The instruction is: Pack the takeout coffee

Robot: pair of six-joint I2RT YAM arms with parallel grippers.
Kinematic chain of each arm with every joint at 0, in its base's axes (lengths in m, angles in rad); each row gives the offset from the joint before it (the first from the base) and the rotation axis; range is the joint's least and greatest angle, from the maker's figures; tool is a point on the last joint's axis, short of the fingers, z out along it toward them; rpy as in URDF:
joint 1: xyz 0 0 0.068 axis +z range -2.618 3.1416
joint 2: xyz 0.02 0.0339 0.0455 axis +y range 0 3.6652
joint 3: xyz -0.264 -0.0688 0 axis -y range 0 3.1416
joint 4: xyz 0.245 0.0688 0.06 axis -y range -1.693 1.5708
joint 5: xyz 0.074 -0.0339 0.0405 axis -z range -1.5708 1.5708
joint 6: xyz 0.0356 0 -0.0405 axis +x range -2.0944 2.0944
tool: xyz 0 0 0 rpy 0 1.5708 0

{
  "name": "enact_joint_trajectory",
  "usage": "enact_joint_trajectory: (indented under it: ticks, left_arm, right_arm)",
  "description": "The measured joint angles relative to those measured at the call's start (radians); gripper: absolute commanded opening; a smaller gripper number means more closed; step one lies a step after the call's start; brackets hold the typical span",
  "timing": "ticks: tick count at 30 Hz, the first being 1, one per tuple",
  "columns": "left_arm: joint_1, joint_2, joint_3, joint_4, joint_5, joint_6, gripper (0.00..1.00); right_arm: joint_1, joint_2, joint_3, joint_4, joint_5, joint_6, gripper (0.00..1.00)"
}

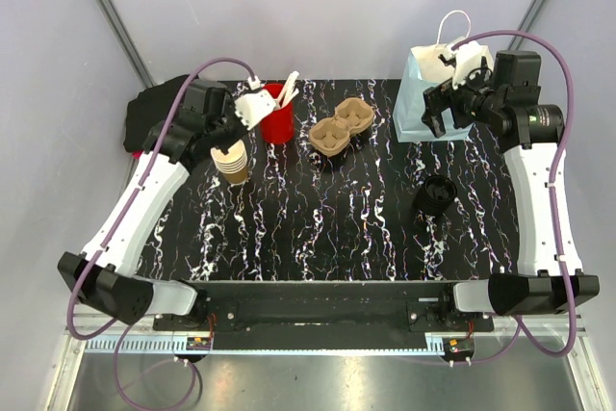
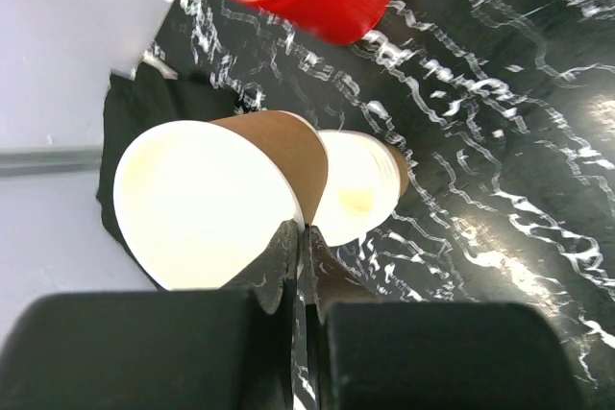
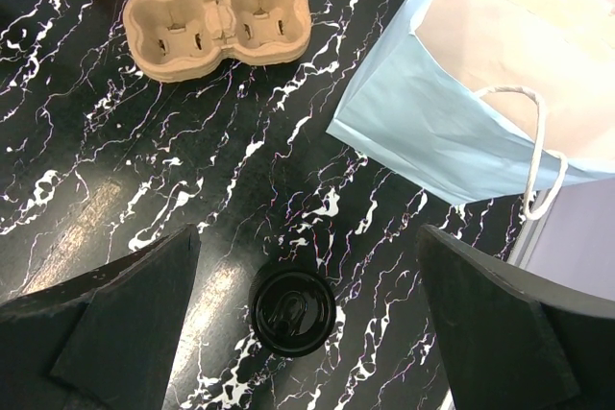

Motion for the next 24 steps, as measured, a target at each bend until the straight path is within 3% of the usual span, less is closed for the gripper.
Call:
enact_joint_trajectory:
  ticks: [15,24]
  left_arm:
    - [-0.343,0.0,0.089,-0.111,-0.05,-0.058,0.0]
    - [-0.504,0.138,0.062,-0.073,-0.022,-0.12,0.0]
  right_arm:
    - [0.004,-0.066,-0.022,-0.062,0.015,-0.04,1.0]
    - [0.004,-0.16,-0.187,-0.206,0.017,-0.146,0.96]
